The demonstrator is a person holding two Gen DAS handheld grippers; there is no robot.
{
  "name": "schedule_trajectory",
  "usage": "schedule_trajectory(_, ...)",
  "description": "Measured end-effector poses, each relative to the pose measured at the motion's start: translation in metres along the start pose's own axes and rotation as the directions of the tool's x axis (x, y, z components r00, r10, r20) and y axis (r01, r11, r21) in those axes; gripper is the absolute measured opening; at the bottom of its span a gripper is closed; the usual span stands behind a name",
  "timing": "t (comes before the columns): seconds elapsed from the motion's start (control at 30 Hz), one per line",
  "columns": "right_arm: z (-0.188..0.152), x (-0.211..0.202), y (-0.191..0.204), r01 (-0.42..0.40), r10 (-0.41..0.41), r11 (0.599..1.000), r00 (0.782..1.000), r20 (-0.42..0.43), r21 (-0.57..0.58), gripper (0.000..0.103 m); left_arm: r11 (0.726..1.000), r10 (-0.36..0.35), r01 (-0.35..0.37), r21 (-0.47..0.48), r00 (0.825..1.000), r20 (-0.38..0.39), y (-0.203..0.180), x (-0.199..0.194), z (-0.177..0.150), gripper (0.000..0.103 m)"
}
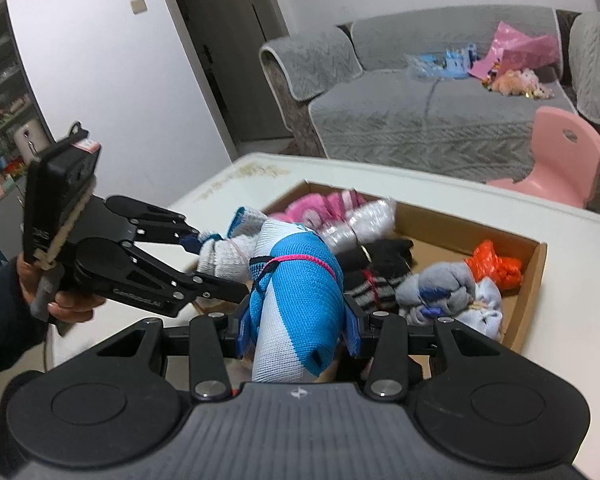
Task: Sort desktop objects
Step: 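Lower both socks into the box and open both grippers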
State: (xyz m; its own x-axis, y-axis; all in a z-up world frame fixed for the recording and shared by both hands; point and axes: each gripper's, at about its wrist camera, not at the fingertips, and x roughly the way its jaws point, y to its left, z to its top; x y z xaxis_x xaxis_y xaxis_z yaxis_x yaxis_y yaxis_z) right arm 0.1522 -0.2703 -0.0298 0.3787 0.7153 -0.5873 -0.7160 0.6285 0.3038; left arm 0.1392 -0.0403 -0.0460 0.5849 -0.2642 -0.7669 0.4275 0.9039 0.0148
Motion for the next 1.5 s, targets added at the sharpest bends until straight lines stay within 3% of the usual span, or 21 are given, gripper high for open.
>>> schedule_trajectory(0.47, -0.006, 0.032, -0.012, 0.110, -0.114, 0.992, 0.990, -0.081, -0.057, 0.040, 0.999, 0.022, -0.021, 0.029, 0.999, -0.047, 0.000, 0.037, -0.010, 0.059)
schedule_trajectory(0.57, -0.008, 0.030, -0.011, 0.114, -0.119, 0.991, 0.990, -0.072, -0.069, 0.041, 0.999, 0.023, -0.022, 0.029, 0.999, -0.039, 0.000, 0.036, -0.013, 0.065)
schedule_trajectory(0.63, -0.007, 0.028, -0.011, 0.124, -0.129, 0.989, 0.990, -0.062, -0.075, 0.043, 0.999, 0.038, -0.037, 0.028, 0.999, -0.030, 0.000, 0.035, -0.015, 0.078)
schedule_trajectory(0.7, -0.007, 0.024, -0.011, 0.138, -0.142, 0.987, 0.989, -0.043, -0.079, 0.047, 0.999, 0.048, -0.048, 0.021, 0.999, -0.024, 0.002, 0.033, -0.017, 0.086)
schedule_trajectory(0.73, -0.007, 0.021, -0.012, 0.139, -0.141, 0.988, 0.989, -0.033, -0.074, 0.052, 0.999, 0.045, -0.044, 0.019, 0.999, -0.024, 0.003, 0.032, -0.018, 0.086)
schedule_trajectory(0.93, -0.004, 0.010, -0.009, 0.151, -0.152, 0.986, 0.988, -0.015, -0.077, 0.057, 0.999, 0.038, -0.038, -0.001, 0.999, -0.017, 0.008, 0.023, -0.020, 0.088)
schedule_trajectory(1.03, -0.001, 0.008, -0.007, 0.165, -0.166, 0.982, 0.986, -0.002, -0.087, 0.080, 0.999, 0.036, -0.036, -0.011, 0.999, -0.014, 0.012, 0.019, -0.020, 0.089)
schedule_trajectory(1.07, -0.001, 0.006, -0.007, 0.171, -0.172, 0.981, 0.985, 0.001, -0.090, 0.082, 1.000, 0.022, -0.022, -0.014, 1.000, -0.014, 0.013, 0.017, -0.020, 0.089)
schedule_trajectory(1.33, -0.002, -0.023, 0.004, 0.177, -0.171, 0.979, 0.984, 0.057, -0.106, 0.082, 0.998, -0.004, 0.002, 0.062, 1.000, 0.030, 0.012, -0.016, -0.039, 0.090)
schedule_trajectory(1.5, -0.008, -0.050, 0.018, 0.178, -0.167, 0.977, 0.981, 0.104, -0.117, 0.082, 0.998, -0.005, 0.002, 0.060, 0.999, 0.051, 0.014, -0.034, -0.053, 0.092)
